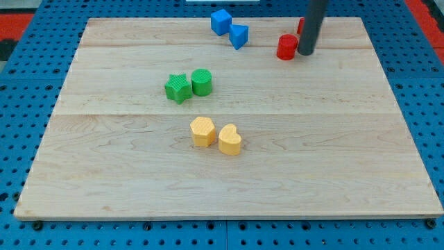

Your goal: Move the red circle towards the red star

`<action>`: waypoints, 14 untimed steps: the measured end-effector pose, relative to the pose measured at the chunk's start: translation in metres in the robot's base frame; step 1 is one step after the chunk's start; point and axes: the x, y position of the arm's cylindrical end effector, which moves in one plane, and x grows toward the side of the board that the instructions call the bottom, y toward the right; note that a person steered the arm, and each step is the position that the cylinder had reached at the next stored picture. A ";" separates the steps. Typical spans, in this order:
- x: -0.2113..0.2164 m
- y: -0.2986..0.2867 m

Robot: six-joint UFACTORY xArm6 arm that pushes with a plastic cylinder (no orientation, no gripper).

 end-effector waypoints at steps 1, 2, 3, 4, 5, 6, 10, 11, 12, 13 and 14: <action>-0.001 -0.044; 0.001 -0.052; 0.011 0.000; -0.007 0.060; -0.031 0.120; -0.064 0.111; 0.080 -0.057; 0.085 -0.117; 0.030 -0.138; 0.016 -0.154; -0.010 -0.145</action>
